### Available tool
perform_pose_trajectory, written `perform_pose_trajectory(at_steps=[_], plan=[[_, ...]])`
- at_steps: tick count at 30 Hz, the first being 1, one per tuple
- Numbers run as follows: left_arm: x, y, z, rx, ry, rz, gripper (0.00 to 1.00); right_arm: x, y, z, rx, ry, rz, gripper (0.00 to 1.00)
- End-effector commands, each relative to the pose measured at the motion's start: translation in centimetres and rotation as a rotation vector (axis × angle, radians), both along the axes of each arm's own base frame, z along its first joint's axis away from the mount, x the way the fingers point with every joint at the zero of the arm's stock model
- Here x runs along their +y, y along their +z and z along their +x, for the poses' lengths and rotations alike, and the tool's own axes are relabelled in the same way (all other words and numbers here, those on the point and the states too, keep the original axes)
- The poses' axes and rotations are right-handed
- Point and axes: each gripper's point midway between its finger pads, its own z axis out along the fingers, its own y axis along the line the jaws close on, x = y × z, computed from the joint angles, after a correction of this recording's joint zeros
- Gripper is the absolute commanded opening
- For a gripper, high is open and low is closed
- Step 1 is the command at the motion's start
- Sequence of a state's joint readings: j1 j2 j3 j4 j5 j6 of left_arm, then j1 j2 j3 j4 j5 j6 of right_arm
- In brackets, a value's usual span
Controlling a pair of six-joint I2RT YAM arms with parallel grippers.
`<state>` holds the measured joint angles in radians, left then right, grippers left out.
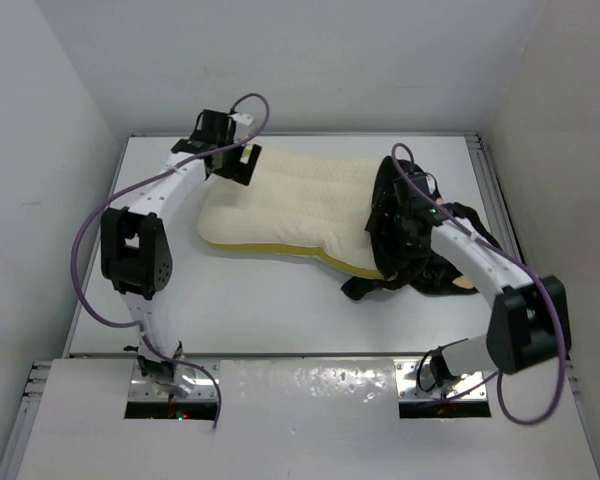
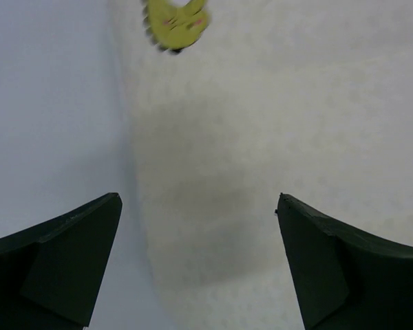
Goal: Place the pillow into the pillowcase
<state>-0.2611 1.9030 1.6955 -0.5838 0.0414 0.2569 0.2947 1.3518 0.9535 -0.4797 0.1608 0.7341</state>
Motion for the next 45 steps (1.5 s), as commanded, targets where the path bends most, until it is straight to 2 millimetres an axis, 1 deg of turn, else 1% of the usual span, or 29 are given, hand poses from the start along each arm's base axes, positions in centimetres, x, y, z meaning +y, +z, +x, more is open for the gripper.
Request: perform_pose_trajectory(at_steps=[1,3,4,6,7,8,9,11,13,14,15,17,18,20,22,24,25,27,28,30,31,32,35,37,40,42,43,44,45], plan=[[3.7,-0.5,1.3,-0.057,0.091,0.1,0.96,0.3,-1.3,2.7,0.03,0.005,0.006,0.99],[5.4,-2.7,1.5,-0.018,0.116,0.108,0.96,0.3,-1.5,4.2,0.038,0.003,-0.009,0.99],[5.8,-3.5,1.5,-0.001,0.115,0.112,0.96,0.3,-3.0,4.7,0.08,0.008,-0.015,0.93],[6.3,-6.3,0.6,0.072,0.078,0.113,0.95,0.8,-2.5,6.9,0.056,0.042,-0.023,0.79],[6.6,-7.0,0.2,0.087,0.042,0.138,0.93,1.0,-3.8,7.6,0.086,0.059,-0.032,0.68],[5.3,-7.5,-0.7,0.109,-0.03,0.096,0.87,1.2,-3.8,8.4,0.087,0.071,-0.039,0.66],[4.8,-9.3,-2.4,0.162,-0.081,0.081,0.84,1.7,-2.1,10.4,0.042,0.087,-0.038,0.65],[2.8,-10.5,-5.6,0.21,-0.237,0.03,0.79,2.4,-1.5,13.3,0.023,0.143,-0.058,0.69],[1.8,-11.1,-7.8,0.23,-0.362,0.034,0.78,3.0,-1.4,14.8,0.022,0.195,-0.077,0.73],[0.9,-10.6,-8.9,0.226,-0.427,0.017,0.75,3.8,-0.8,16.8,-0.007,0.217,-0.076,0.77],[0.3,-11.7,-11.4,0.282,-0.486,0.017,0.74,4.0,-0.6,17.5,-0.017,0.236,-0.087,0.79],[-0.9,-11.2,-13.8,0.278,-0.636,0.004,0.74,5.0,0.0,18.7,-0.04,0.264,-0.082,0.84],[-1.5,-11.8,-16.5,0.341,-0.702,-0.009,0.74,5.7,0.7,19.9,-0.068,0.275,-0.076,0.92],[-2.9,-11.3,-20.3,0.384,-0.864,-0.036,0.73,6.7,2.1,21.1,-0.117,0.288,-0.067,0.99],[-3.9,-10.8,-22.5,0.392,-0.982,-0.049,0.75,7.5,3.3,21.5,-0.155,0.292,-0.084,0.99],[-5.4,-10.0,-25.1,0.403,-1.068,-0.08,0.78,5.9,4.4,21.7,-0.183,0.215,-0.168,0.99],[-6.0,-9.3,-25.6,0.382,-1.089,-0.088,0.79,5.1,6.9,21.7,-0.241,0.173,-0.188,0.99],[-7.3,-8.9,-27.0,0.375,-1.148,-0.089,0.8,2.5,8.4,21.2,-0.275,0.072,-0.23,0.99],[-7.8,-8.5,-27.3,0.366,-1.163,-0.09,0.82,1.0,11.9,21.1,-0.355,0.028,-0.212,0.99],[-9.4,-7.9,-28.2,0.353,-1.208,-0.098,0.83,-0.5,13.6,20.3,-0.404,-0.008,-0.177,0.99],[-9.9,-7.7,-28.6,0.355,-1.219,-0.109,0.84,-1.7,17.2,19.9,-0.495,-0.024,-0.137,0.99],[-10.6,-7.5,-29.1,0.357,-1.243,-0.107,0.84,-2.2,17.4,19.3,-0.505,-0.025,-0.127,0.99],[-11.7,-7.3,-29.3,0.36,-1.254,-0.11,0.86,-3.8,20.7,17.7,-0.591,-0.036,-0.091,0.99],[-12.6,-6.4,-29.2,0.349,-1.247,-0.126,0.87,-4.0,21.1,15.8,-0.581,-0.025,-0.07,0.99],[-13.8,-4.2,-29.0,0.331,-1.233,-0.186,0.88,-3.1,18.2,12.3,-0.48,-0.031,-0.039,0.99],[-14.8,-1.1,-28.0,0.286,-1.234,-0.231,0.88,-3.8,14.0,8.4,-0.396,-0.135,0.012,0.86],[-15.3,0.2,-28.0,0.283,-1.236,-0.285,0.92,-3.9,12.9,7.4,-0.388,-0.169,0.042,0.75],[-15.5,2.6,-26.7,0.241,-1.22,-0.315,0.92,-4.1,7.8,5.1,-0.293,-0.205,0.055,0.54],[-15.6,4.0,-26.1,0.22,-1.214,-0.346,0.92,-3.9,7.8,3.6,-0.305,-0.275,0.145,0.15]])
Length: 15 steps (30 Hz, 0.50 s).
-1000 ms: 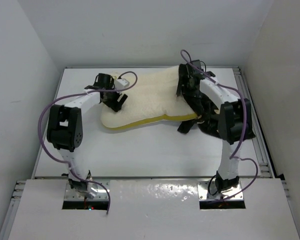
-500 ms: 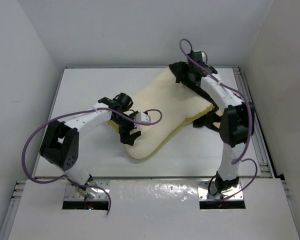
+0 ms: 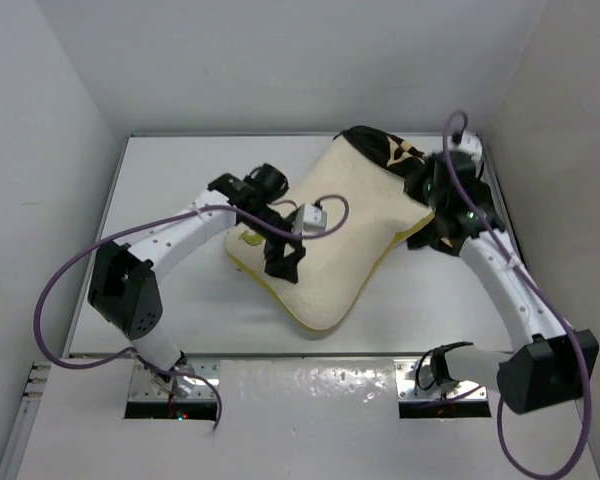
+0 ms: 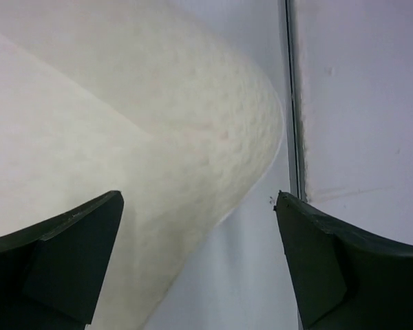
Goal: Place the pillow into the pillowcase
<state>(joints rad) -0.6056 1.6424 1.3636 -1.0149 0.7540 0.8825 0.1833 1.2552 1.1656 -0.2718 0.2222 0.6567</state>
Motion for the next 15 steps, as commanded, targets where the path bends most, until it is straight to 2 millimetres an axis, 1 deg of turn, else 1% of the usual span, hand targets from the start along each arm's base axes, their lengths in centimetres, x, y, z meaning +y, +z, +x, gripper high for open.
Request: perform_pose_trajectory(at_steps=[1,2,3,4,5,6,7,8,9,10,11,12,13,14,15], plan=[[-1.8,8.3,2.7,-0.011,0.042,-0.237,0.92,0.0,-9.5,-4.5,0.205,-0.139,0.207,0.11],[-1.6,9.1,3.5,-0.018,0.068,-0.249,0.93,0.2,-12.5,-6.1,0.264,-0.146,0.226,0.13],[-1.5,9.7,4.5,-0.032,0.1,-0.258,0.93,0.7,-13.3,-6.8,0.283,-0.154,0.277,0.24],[-0.8,10.0,7.2,-0.076,0.204,-0.247,0.93,1.5,-14.4,-7.6,0.309,-0.141,0.286,0.63],[-0.1,9.6,8.8,-0.096,0.279,-0.23,0.93,1.9,-15.2,-8.0,0.331,-0.14,0.29,0.73],[0.6,8.8,10.6,-0.131,0.36,-0.199,0.93,2.4,-15.8,-8.3,0.352,-0.14,0.302,0.81],[1.4,8.0,12.4,-0.124,0.494,-0.17,0.94,3.4,-16.7,-8.6,0.378,-0.12,0.296,0.97],[3.7,5.7,16.0,-0.218,0.654,-0.098,0.94,3.8,-17.5,-8.7,0.399,-0.109,0.298,0.99],[4.8,4.4,17.2,-0.238,0.727,-0.059,0.94,4.3,-18.0,-8.7,0.41,-0.1,0.311,0.99],[5.6,2.7,18.3,-0.247,0.773,-0.02,0.94,5.0,-19.1,-8.7,0.445,-0.086,0.313,0.99],[6.9,1.0,19.4,-0.28,0.822,0.021,0.94,5.3,-19.3,-8.4,0.448,-0.089,0.331,0.99],[7.3,-0.9,19.7,-0.265,0.835,0.057,0.93,5.4,-19.8,-8.2,0.46,-0.094,0.333,0.99],[7.8,-2.4,19.7,-0.256,0.84,0.082,0.93,5.6,-20.8,-8.1,0.491,-0.098,0.333,0.97],[7.8,-3.3,19.5,-0.244,0.828,0.095,0.92,5.7,-21.1,-7.9,0.503,-0.097,0.33,0.96],[7.8,-4.8,19.4,-0.224,0.817,0.119,0.88,5.7,-21.7,-8.0,0.527,-0.099,0.317,0.94]])
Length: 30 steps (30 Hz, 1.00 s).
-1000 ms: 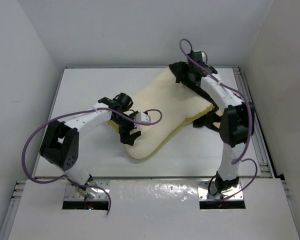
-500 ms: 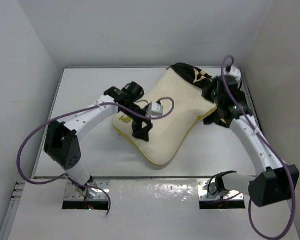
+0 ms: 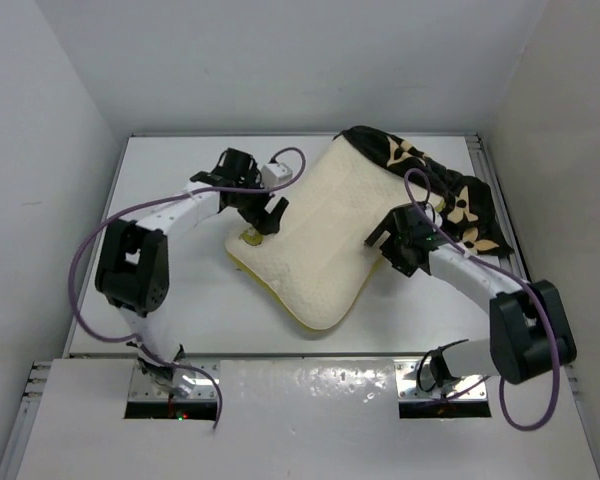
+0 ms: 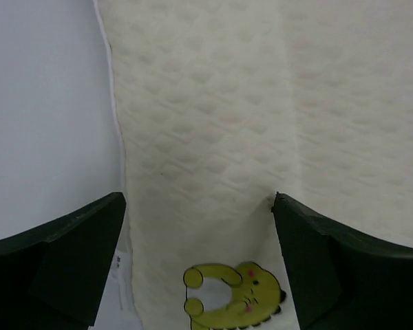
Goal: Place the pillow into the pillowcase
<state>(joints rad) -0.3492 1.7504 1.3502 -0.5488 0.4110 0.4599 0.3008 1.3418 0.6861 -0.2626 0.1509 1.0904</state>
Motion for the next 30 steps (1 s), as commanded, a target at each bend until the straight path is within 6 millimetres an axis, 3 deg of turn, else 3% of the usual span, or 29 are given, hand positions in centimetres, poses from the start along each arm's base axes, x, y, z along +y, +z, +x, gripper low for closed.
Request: perform_pose_trajectory(at_steps=[1,2,3,6,8,11,13,14,15,17,18,20,21,23,24,28,30], plan=[[0.8,-2.5,2.2,-0.032,0.091,0.051,0.85,0.9,0.4,2.4,-0.01,-0.031,0.025,0.89],[0.8,-3.1,2.1,-0.019,0.084,0.053,0.81,0.3,-0.3,2.0,0.032,-0.034,-0.004,0.85],[0.5,-3.8,1.7,0.007,0.069,0.047,0.68,0.2,-0.2,2.4,0.039,-0.034,-0.017,0.83],[-1.1,-4.3,0.0,0.047,-0.006,0.01,0.5,-0.8,-1.0,2.6,0.074,-0.045,-0.022,0.72],[-2.2,-4.4,-1.2,0.063,-0.055,-0.003,0.46,-1.5,-0.6,3.0,0.058,-0.058,-0.02,0.6],[-4.4,-4.7,-3.5,0.116,-0.135,-0.036,0.36,-3.3,0.2,3.7,0.048,-0.079,-0.056,0.51],[-6.1,-5.0,-5.6,0.159,-0.199,-0.056,0.36,-4.2,1.4,4.5,0.04,-0.084,-0.073,0.58],[-6.7,-5.0,-6.3,0.171,-0.222,-0.063,0.36,-4.8,1.6,4.6,0.046,-0.064,-0.101,0.74],[-7.8,-5.1,-7.9,0.197,-0.267,-0.069,0.37,-5.8,2.4,4.7,0.056,-0.073,-0.116,0.79],[-8.8,-5.1,-9.2,0.214,-0.305,-0.077,0.4,-7.2,3.1,4.5,0.071,-0.033,-0.171,0.86],[-9.6,-5.0,-10.4,0.23,-0.338,-0.085,0.4,-7.7,4.7,5.2,0.044,-0.027,-0.201,0.87],[-10.7,-4.5,-11.8,0.251,-0.38,-0.112,0.41,-8.7,6.3,4.8,0.052,0.033,-0.281,0.87],[-11.1,-4.2,-12.3,0.259,-0.394,-0.119,0.41,-9.5,8.7,5.6,0.004,0.023,-0.328,0.85],[-12.2,-3.3,-13.7,0.27,-0.452,-0.139,0.43,-10.2,10.9,5.6,-0.028,0.055,-0.385,0.8],[-12.6,-3.0,-14.3,0.276,-0.474,-0.143,0.43,-10.2,13.3,6.1,-0.093,0.057,-0.398,0.76],[-14.5,-1.7,-16.2,0.284,-0.593,-0.179,0.53,-9.1,18.1,9.1,-0.283,0.128,-0.413,0.5],[-15.9,-0.6,-17.2,0.272,-0.671,-0.209,0.59,-8.5,18.9,10.9,-0.307,0.133,-0.408,0.54]])
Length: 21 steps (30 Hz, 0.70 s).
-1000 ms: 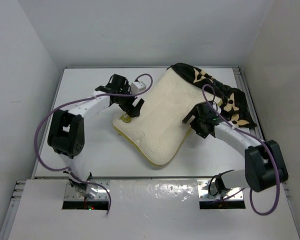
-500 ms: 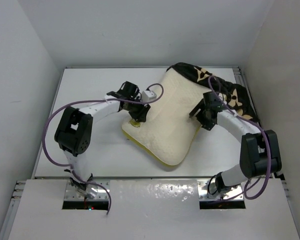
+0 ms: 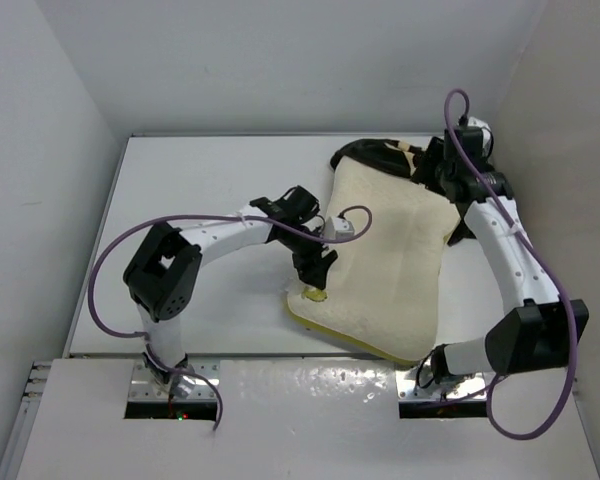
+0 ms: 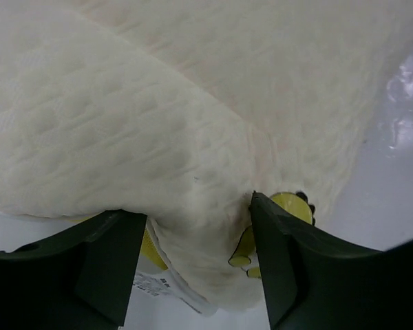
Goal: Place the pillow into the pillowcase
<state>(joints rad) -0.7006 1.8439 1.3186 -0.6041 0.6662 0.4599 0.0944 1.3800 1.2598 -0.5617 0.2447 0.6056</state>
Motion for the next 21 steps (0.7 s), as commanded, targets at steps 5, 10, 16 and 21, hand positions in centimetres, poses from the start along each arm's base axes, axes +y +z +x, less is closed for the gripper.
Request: perform_pose_trajectory(at_steps=[5,10,16,21], plan=[[-3.0,6.1,-1.0,-0.06,-0.227,-0.179,0.69,3.7,2.8,8.0,-0.083,0.12,0.001,0.86],[0.6,11.1,7.3,-0.12,0.056,-0.3,0.76,8.9,0.1,13.9,-0.062,0.214,-0.009,0.99],[6.0,11.6,13.3,-0.16,0.357,-0.262,0.79,12.3,-4.7,18.0,-0.022,0.273,-0.165,0.99],[9.0,10.0,14.9,-0.161,0.436,-0.224,0.79,12.9,-10.2,18.4,0.12,0.303,-0.377,0.99]])
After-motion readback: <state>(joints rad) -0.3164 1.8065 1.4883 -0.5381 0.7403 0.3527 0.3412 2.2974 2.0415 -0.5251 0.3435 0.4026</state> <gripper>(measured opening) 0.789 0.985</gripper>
